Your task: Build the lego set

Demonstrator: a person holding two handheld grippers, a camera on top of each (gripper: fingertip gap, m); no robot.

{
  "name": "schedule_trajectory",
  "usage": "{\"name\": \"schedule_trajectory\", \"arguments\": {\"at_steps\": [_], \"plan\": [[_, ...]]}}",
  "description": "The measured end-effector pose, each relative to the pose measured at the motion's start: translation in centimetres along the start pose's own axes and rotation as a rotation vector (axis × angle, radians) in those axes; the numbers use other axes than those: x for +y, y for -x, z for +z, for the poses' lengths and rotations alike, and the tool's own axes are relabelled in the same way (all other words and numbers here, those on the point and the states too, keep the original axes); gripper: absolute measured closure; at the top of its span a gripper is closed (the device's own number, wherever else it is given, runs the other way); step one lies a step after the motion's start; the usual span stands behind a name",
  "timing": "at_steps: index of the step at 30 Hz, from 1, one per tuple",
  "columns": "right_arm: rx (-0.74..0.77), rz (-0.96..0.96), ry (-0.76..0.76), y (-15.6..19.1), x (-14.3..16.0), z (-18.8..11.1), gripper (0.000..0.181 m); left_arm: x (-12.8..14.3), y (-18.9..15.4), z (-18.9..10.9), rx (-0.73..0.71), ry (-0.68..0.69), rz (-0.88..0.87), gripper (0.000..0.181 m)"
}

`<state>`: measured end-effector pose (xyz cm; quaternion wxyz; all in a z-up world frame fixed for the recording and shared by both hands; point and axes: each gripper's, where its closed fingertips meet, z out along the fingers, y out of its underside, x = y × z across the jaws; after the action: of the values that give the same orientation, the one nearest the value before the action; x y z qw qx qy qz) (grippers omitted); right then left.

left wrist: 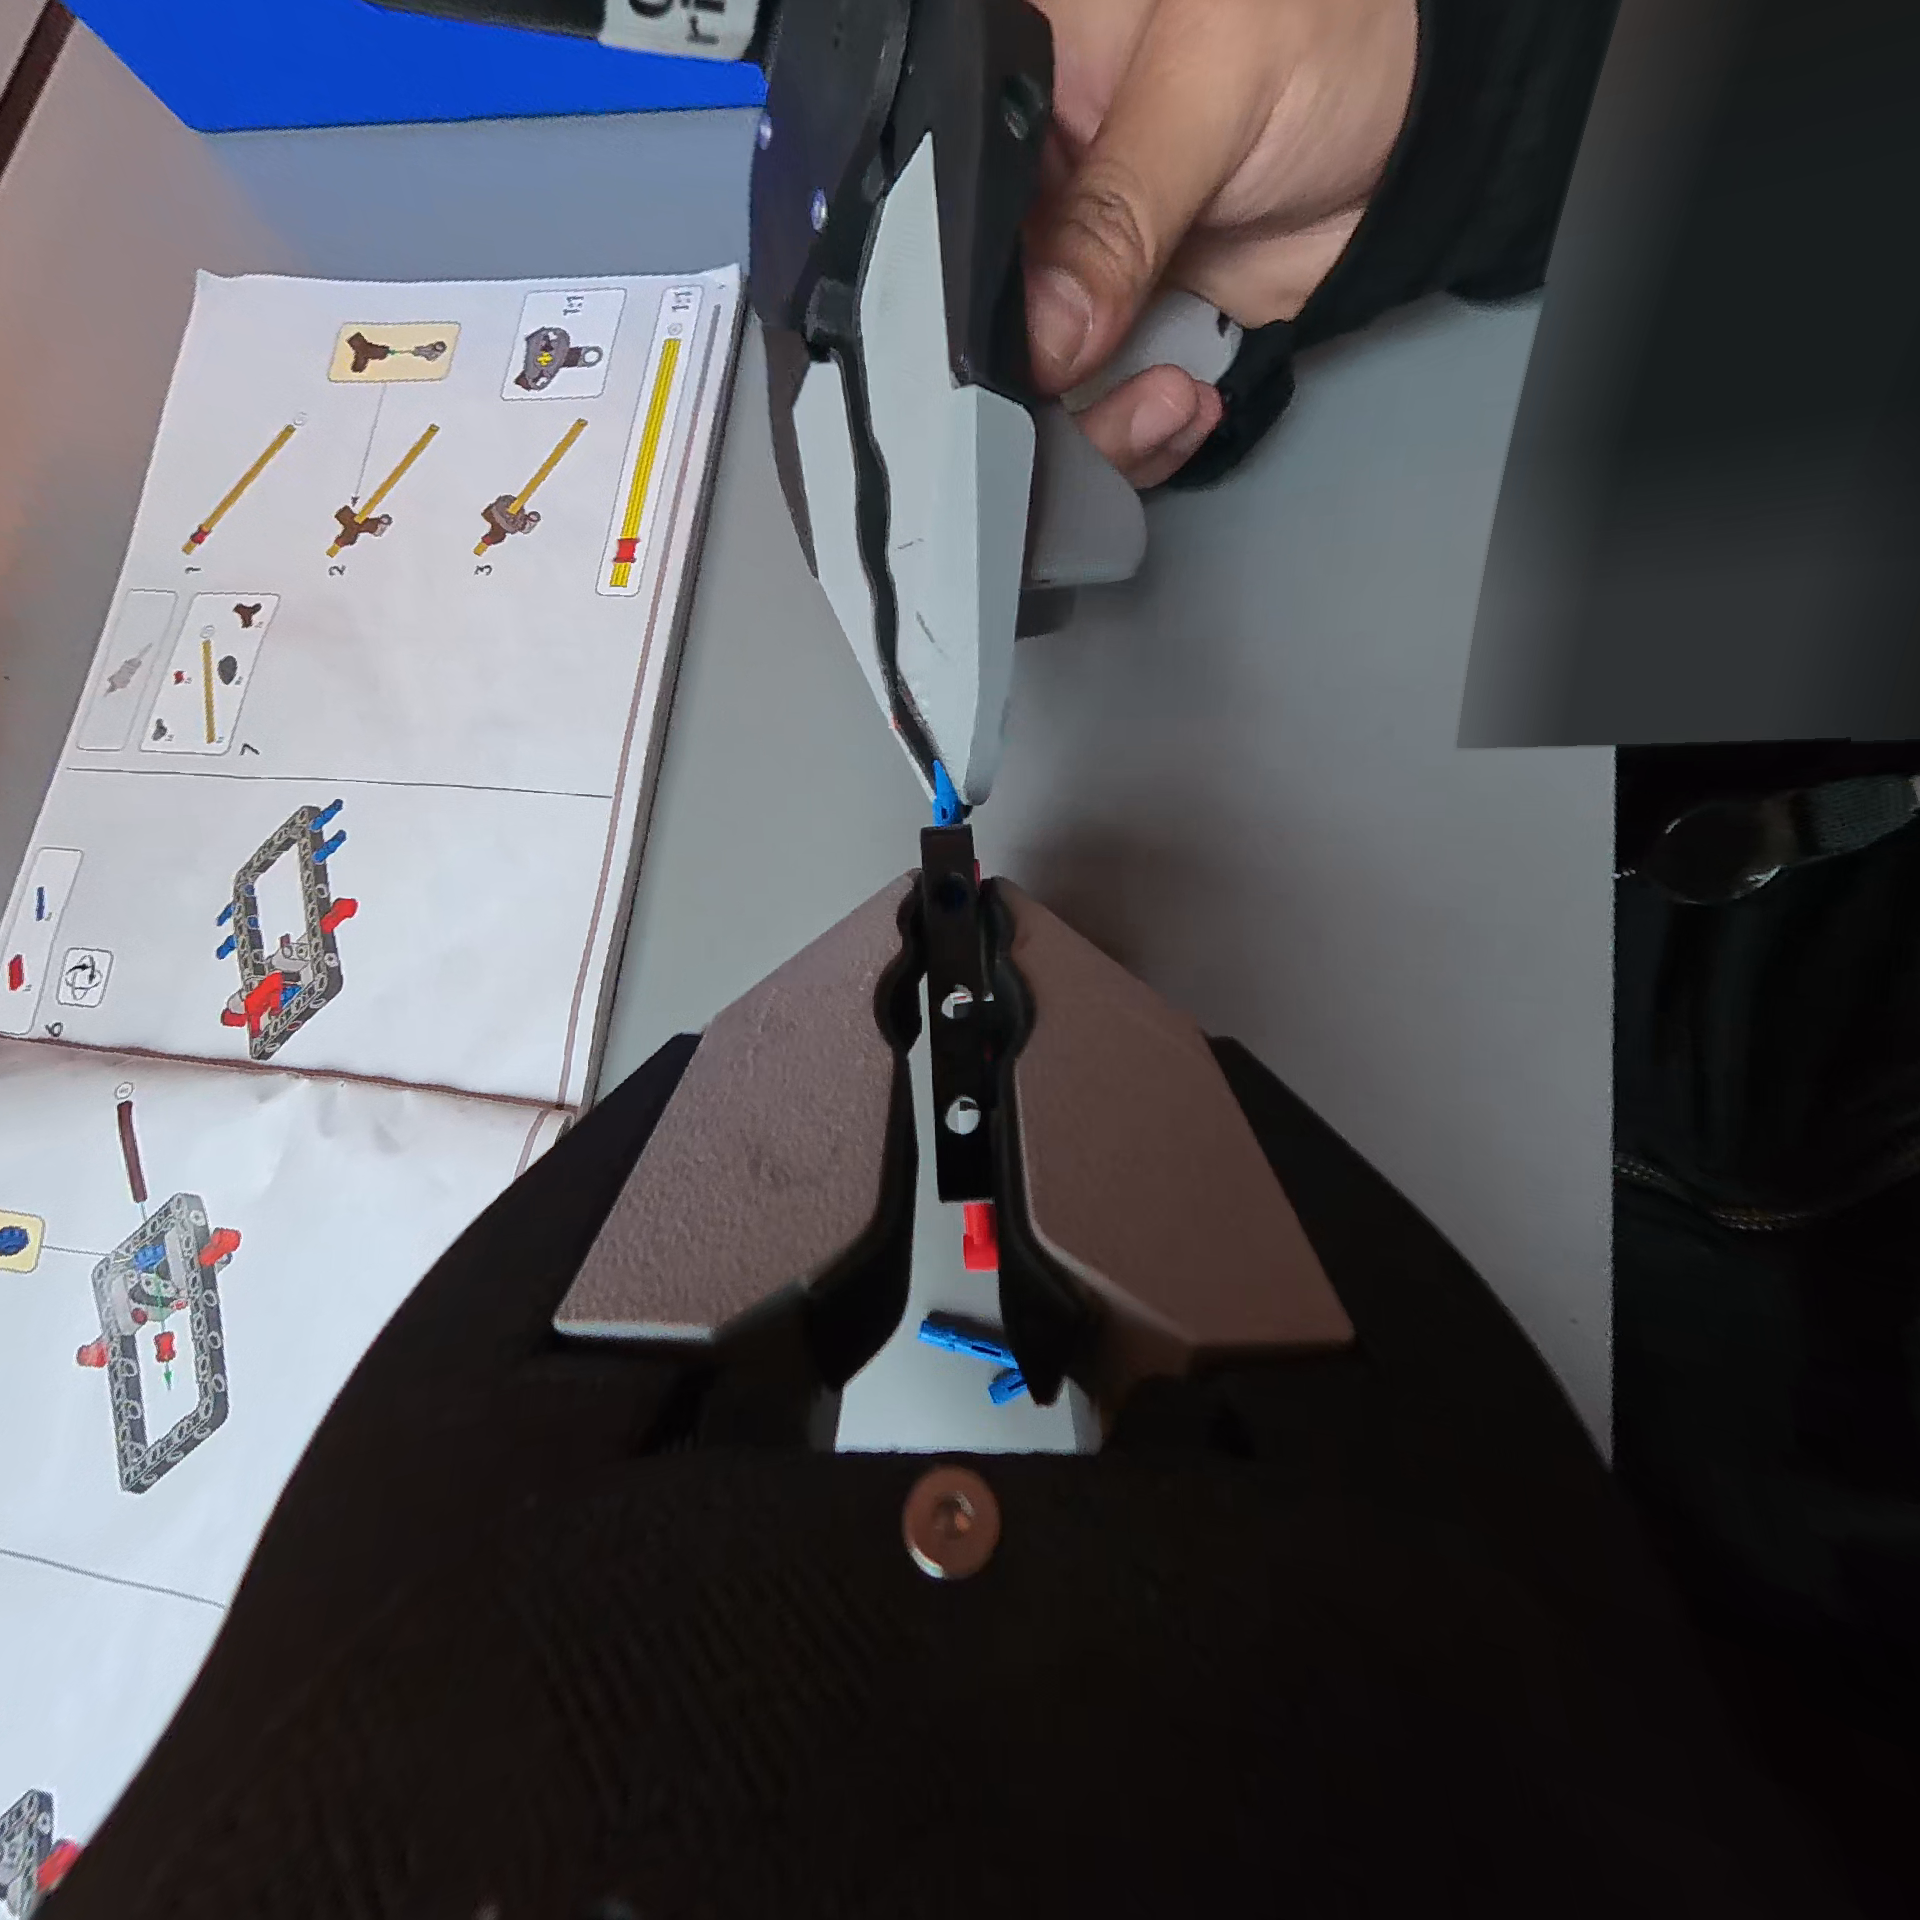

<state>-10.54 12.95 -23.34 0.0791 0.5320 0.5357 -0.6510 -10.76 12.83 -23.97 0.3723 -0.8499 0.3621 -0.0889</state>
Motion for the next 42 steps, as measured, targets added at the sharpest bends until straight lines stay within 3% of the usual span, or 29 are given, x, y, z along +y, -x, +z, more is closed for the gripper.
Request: {"name": "schedule_trajectory", "arguments": {"at_steps": [9, 17, 21, 26, 29, 30, 32, 35, 40, 42], "plan": [[-0.104, 0.125, -0.06, 0.5, -0.6, 0.8, 0.181, 0.2, 0.3, -1.0, -0.156, -0.135, 0.112, 0.175], [0.051, -0.026, -0.082, 0.2, -1.4, 1.9, 0.181, 0.8, 1.1, -2.0, -0.278, -0.239, 0.124, 0.175], [0.102, -0.11, -0.027, 0.3, -1.1, 2.4, 0.181, 1.1, 0.8, -2.3, -0.266, -0.306, 0.112, 0.175], [0.186, -0.212, 0.026, -0.1, -1.3, 2.4, 0.181, 1.4, 0.9, -1.9, -0.294, -0.277, 0.183, 0.175], [0.051, -0.233, 0.015, 1.8, -1.6, 3.2, 0.181, 0.6, -1.1, -1.5, -0.169, -0.342, 0.205, 0.175], [0.021, -0.215, 0.007, 2.1, -1.8, 3.3, 0.181, 0.4, -1.0, -1.2, -0.199, -0.335, 0.245, 0.175], [0.117, -0.224, 0.024, 0.5, -1.8, 2.8, 0.181, 0.5, -0.4, -1.0, -0.261, -0.309, 0.278, 0.175], [0.191, -0.237, 0.004, -0.9, -2.0, 1.3, 0.181, 0.8, 0.3, -1.6, -0.253, -0.341, 0.212, 0.175], [0.42, -0.331, 0.134, -4.2, -0.8, -0.2, 0.181, 0.8, 1.1, -1.7, -0.226, -0.352, 0.163, 0.175], [0.444, -0.359, 0.143, -4.6, -0.7, -0.2, 0.181, 0.8, 1.6, -1.8, -0.227, -0.362, 0.13, 0.175]]}}
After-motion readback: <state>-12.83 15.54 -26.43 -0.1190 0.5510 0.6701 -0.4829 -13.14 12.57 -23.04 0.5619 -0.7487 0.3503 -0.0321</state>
